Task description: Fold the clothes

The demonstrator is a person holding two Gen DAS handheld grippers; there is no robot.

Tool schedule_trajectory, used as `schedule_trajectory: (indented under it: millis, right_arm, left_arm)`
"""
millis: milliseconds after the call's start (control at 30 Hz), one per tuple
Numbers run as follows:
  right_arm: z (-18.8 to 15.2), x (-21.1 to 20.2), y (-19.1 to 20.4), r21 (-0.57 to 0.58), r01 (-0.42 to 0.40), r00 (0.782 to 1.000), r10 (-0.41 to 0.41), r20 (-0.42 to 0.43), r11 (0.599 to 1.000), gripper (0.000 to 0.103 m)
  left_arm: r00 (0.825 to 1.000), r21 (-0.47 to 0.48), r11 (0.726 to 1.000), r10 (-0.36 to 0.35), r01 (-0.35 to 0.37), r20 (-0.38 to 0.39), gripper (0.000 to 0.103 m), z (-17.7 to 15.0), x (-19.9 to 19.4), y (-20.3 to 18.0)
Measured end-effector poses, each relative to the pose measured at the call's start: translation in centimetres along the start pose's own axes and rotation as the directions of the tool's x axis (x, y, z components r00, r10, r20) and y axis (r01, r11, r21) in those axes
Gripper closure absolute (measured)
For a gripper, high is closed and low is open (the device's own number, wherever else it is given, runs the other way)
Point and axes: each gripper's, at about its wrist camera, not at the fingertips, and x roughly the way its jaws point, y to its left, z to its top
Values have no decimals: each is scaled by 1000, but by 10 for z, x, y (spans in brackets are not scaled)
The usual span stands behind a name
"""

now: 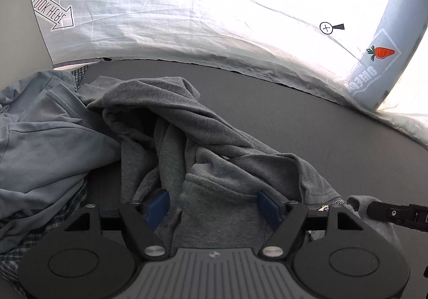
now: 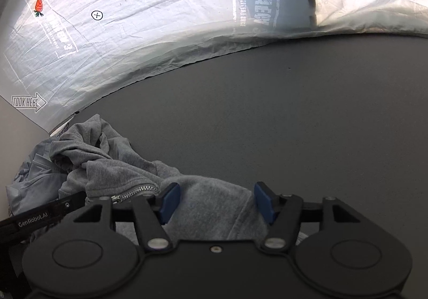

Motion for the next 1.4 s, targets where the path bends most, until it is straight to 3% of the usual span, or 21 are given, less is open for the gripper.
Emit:
schedule_trajectory:
  millis: [33, 67, 133, 333, 400, 500, 733, 833, 933, 1000, 1100, 1233, 1333, 1400]
  right_arm:
    - [-2, -1, 0, -7, -5, 1000, 5, -6, 1000, 67]
    - [-3, -5, -4, 23, -34, 999, 34, -7, 999, 82]
    - [-7, -17, -15, 99, -94, 996, 93, 16, 991, 86]
    - [-14, -70, -42, 164, -133, 986, 114, 121, 977, 89]
    - [-18, -93, -54, 172, -149, 979, 121, 161, 974, 97]
    - [-32, -126, -71, 177, -174, 970, 138, 199, 969, 100]
    - [-98, -180, -112, 133, -194, 970, 170, 177, 972, 101]
    - [-126, -203, -129, 113, -203, 969, 183, 166, 973, 101]
    - [-150, -216, -143, 122, -176, 981, 163, 107, 977, 101]
    - [-165, -219, -153, 132, -144, 989, 136, 63, 981, 101]
    - [-181, -215, -167, 198, -120, 992, 128, -24, 973, 100]
    - [-186, -217, -162, 181, -69, 996, 77, -40, 981, 99]
    - [-183, -225, -150, 126, -35, 999, 36, -7, 991, 89]
    - [-178, -229, -143, 75, 28, 1000, -29, 11, 997, 72]
  left_arm:
    - [1000, 5, 1000, -18, 18, 2, 54, 1, 1, -2]
    - [1000, 10, 1000, -19, 19, 7, 75, 1, -1, -4]
    - [999, 20, 1000, 19, -20, 27, 91, -1, -12, -8]
    - [996, -54, 998, 43, -39, 77, 93, -25, -73, -10]
    - [993, -66, 996, 65, -59, 96, 94, -40, -102, -17]
    - [987, -80, 992, 108, -99, 120, 94, -68, -142, -33]
    - [978, -105, 982, 171, -159, 116, 94, -154, -217, -61]
    - [977, -96, 976, 202, -195, 62, 94, -200, -236, -64]
    - [965, -108, 959, 261, -264, -39, 103, -246, -241, -58]
    - [956, -127, 949, 280, -290, -92, 103, -270, -242, -52]
    - [954, -198, 936, 266, -290, -141, 103, -288, -246, -39]
    - [956, -187, 938, 278, -292, -98, 99, -285, -254, -38]
    - [956, -161, 943, 285, -292, -68, 97, -280, -256, -44]
    - [961, -161, 948, 270, -276, -55, 93, -273, -253, -49]
